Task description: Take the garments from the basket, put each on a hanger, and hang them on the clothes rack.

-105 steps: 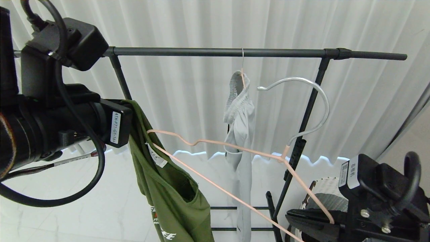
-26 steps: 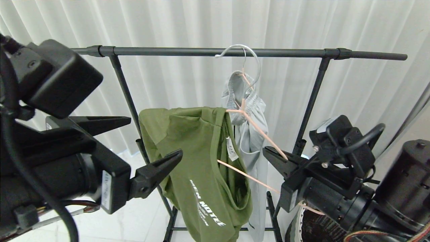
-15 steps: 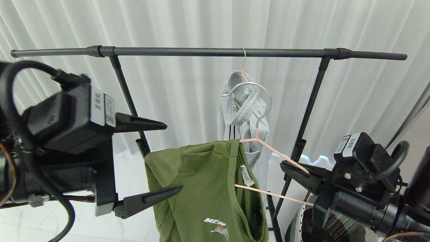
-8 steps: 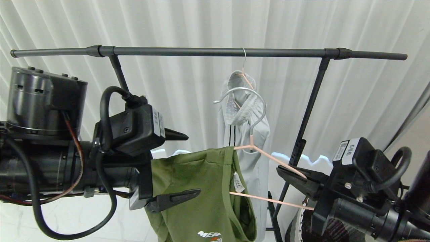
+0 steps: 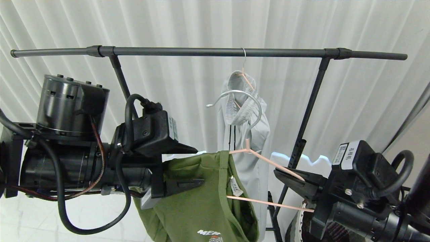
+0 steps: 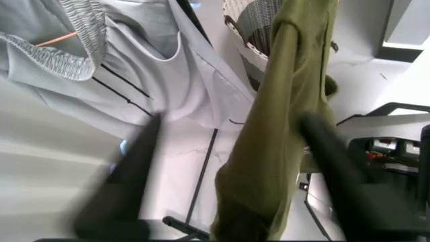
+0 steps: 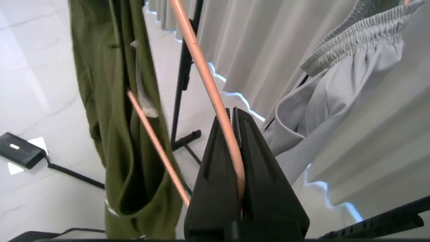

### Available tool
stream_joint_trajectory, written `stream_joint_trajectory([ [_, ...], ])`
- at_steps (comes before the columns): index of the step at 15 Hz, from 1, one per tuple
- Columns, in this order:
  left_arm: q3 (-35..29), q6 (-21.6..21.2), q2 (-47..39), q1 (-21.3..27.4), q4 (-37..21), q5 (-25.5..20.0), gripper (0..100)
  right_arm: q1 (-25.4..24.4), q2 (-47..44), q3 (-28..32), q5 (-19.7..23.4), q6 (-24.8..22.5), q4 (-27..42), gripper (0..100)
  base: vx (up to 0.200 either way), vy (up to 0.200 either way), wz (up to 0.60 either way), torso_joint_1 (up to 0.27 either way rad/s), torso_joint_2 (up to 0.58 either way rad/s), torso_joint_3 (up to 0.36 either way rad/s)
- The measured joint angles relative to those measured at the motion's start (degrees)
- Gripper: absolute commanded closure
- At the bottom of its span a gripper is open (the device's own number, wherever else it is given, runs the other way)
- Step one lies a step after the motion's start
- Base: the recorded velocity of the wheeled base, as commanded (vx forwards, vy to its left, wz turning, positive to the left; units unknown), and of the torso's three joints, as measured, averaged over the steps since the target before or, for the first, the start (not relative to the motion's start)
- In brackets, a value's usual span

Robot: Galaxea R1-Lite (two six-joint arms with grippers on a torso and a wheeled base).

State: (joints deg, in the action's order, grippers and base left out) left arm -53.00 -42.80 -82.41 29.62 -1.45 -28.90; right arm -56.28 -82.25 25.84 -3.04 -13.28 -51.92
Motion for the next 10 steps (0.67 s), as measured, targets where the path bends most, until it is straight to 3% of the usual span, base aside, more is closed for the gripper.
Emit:
stream_joint_trajectory([
  [7,0.3,-0.06,0.33,0.35,-0.05,0.04,100,-0.13,0.0,0.33,-0.52,-0.35,-0.09,100,0.0,0.0,0.0,0.0,0.0,0.0],
  [8,0.3,-0.06,0.57,0.37,-0.02,0.04,100,-0.13,0.06,0.34,-0.62,-0.4,-0.09,0,0.0,0.0,0.0,0.0,0.0,0.0],
  [10,0.39,-0.06,1.18,0.33,-0.11,0.13,100,-0.13,0.26,0.3,-0.95,-0.4,-0.27,0,0.0,0.0,0.0,0.0,0.0,0.0],
])
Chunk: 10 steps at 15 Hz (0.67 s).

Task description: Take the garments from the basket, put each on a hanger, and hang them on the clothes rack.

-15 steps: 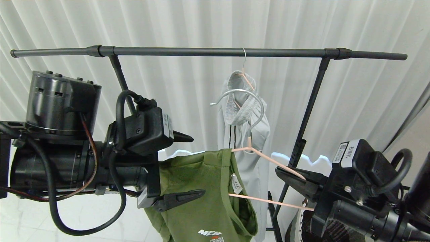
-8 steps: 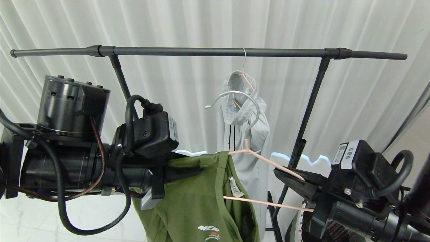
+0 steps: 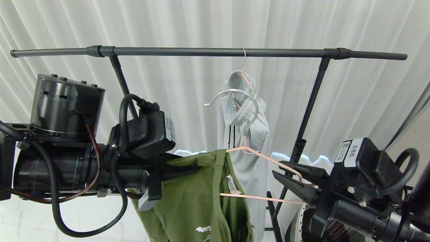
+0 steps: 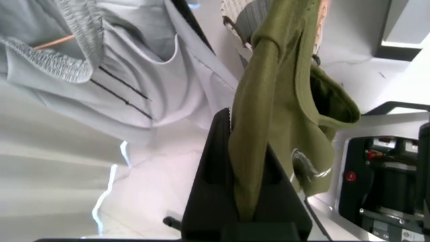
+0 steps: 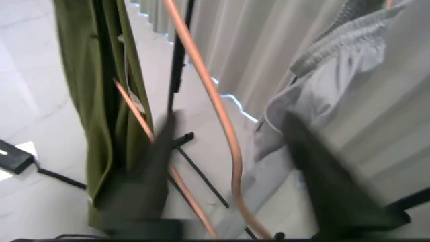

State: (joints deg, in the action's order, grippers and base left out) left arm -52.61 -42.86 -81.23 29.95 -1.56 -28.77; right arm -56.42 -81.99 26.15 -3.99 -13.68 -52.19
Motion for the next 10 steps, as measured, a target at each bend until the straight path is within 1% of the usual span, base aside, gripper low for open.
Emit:
stream_joint_trajectory([
  [3,0.57,-0.02,1.57,-0.07,0.01,0.45,100,1.4,0.38,-0.09,-2.15,-0.83,0.05,0,0.0,0.0,0.0,0.0,0.0,0.0],
  [4,0.99,-0.02,2.18,-0.11,0.06,0.96,100,1.99,0.57,-0.09,-2.33,-0.85,0.11,0,0.0,0.0,0.0,0.0,0.0,0.0],
  [5,1.66,-0.02,2.97,-0.18,0.15,2.5,100,2.93,0.77,-0.09,-2.36,-0.88,0.11,0,0.0,0.0,0.0,0.0,0.0,0.0],
  [7,3.78,0.0,4.71,-0.16,2.46,7.07,100,5.07,1.1,-0.05,-2.47,-0.88,0.13,0,0.0,0.0,0.0,0.0,0.0,0.0],
  [9,5.6,0.88,6.03,-0.11,4.18,13.49,100,6.7,1.49,0.06,-2.41,-0.82,0.24,0,0.0,0.0,0.0,0.0,0.0,0.0],
  [10,5.81,2.72,6.42,-0.09,4.34,15.93,100,6.81,1.57,0.06,-2.36,-0.82,0.43,0,0.0,0.0,0.0,0.0,0.0,0.0],
])
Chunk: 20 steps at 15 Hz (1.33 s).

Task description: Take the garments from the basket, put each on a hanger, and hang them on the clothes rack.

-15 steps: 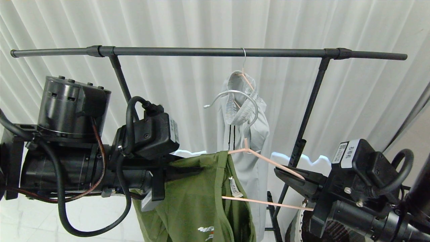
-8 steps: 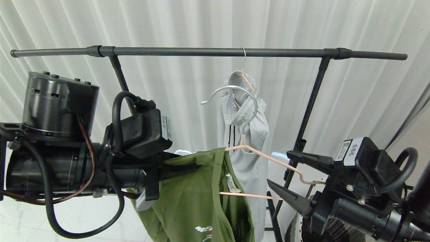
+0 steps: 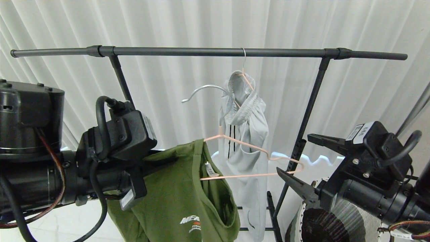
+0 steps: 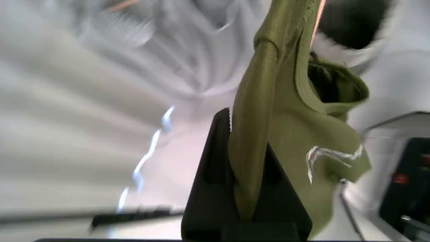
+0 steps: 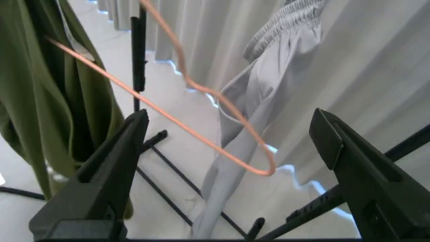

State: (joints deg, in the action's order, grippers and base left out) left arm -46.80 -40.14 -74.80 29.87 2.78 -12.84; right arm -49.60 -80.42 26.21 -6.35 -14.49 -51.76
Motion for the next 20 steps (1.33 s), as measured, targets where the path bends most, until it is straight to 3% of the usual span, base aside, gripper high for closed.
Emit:
stream_joint_trajectory([
  [2,-0.9,4.45,0.52,1.13,0.11,2.39,100,-0.01,-0.04,0.0,0.09,0.73,0.01,0,0.0,0.0,0.0,0.0,0.0,0.0],
  [6,-5.4,13.32,1.16,6.27,0.12,6.35,100,-3.1,-1.27,0.05,-0.13,7.08,0.0,0,0.0,0.0,0.0,0.0,0.0,0.0],
  [9,-6.75,14.07,1.49,8.13,0.01,9.2,100,-5.39,-3.47,1.13,-3.58,8.67,-0.27,0,0.0,0.0,0.0,0.0,0.0,0.0],
  [14,-5.6,13.26,2.36,7.86,0.63,13.98,100,1.68,-3.97,1.82,-4.27,8.58,0.0,0,0.0,0.0,0.0,0.0,0.0,0.0],
  [18,-5.81,14.31,3.55,7.36,0.99,17.26,100,3.17,-3.29,1.02,-4.23,8.56,0.8,0,0.0,0.0,0.0,0.0,0.0,0.0],
  [20,-6.75,19.3,4.02,7.31,0.99,18.91,100,3.19,-3.18,1.02,-4.23,8.59,0.8,0,0.0,0.0,0.0,0.0,0.0,0.0],
])
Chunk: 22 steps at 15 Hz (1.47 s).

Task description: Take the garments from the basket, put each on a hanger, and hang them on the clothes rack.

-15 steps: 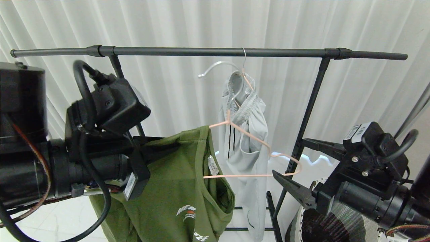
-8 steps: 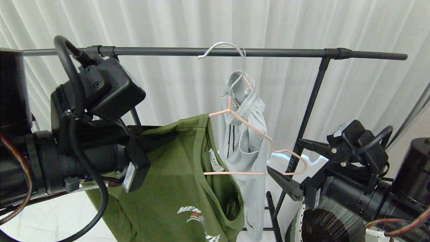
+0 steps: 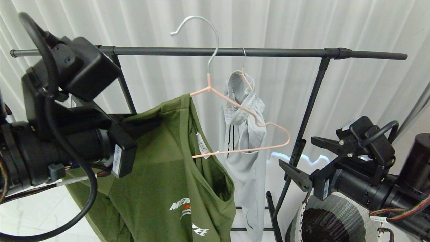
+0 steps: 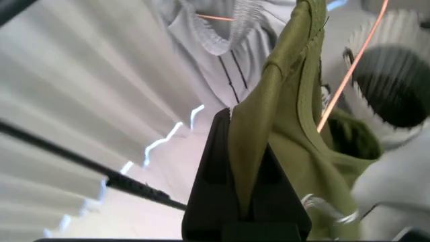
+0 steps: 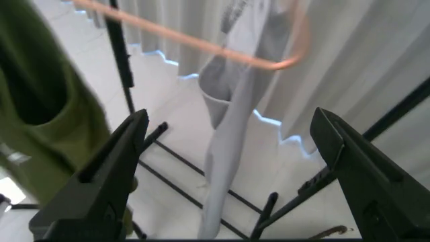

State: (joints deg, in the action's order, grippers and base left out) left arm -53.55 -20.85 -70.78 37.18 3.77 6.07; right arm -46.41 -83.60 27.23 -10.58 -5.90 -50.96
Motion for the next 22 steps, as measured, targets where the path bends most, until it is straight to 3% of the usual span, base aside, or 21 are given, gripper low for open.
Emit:
stream_joint_trajectory([
  [3,-1.6,5.35,0.17,2.28,2.3,0.41,100,-3.01,0.0,0.02,0.0,1.48,0.0,0,0.0,0.0,0.0,0.0,0.0,0.0],
  [7,-1.82,5.28,0.06,4.11,6.83,0.5,100,-9.13,-2.19,2.34,-0.15,5.83,-0.06,0,0.0,0.0,0.0,0.0,0.0,0.0],
  [14,-1.66,4.49,-0.13,7.11,7.23,0.57,100,-10.2,-9.01,9.17,-0.3,7.07,-0.09,0,0.0,0.0,0.0,0.0,0.0,0.0],
  [16,-1.66,4.49,-0.15,7.19,7.53,0.63,100,-10.78,-10.67,9.28,-0.72,6.96,-0.06,0,0.0,0.0,0.0,0.0,0.0,0.0],
  [18,-1.6,3.85,-0.11,6.91,7.56,1.34,100,-11.58,-11.65,8.13,-3.86,6.88,-0.02,0,0.0,0.0,0.0,0.0,0.0,0.0],
  [22,0.17,0.33,0.22,5.03,8.05,2.51,100,-9.33,-10.44,2.06,-6.46,5.33,0.0,0,0.0,0.0,0.0,0.0,0.0,0.0],
])
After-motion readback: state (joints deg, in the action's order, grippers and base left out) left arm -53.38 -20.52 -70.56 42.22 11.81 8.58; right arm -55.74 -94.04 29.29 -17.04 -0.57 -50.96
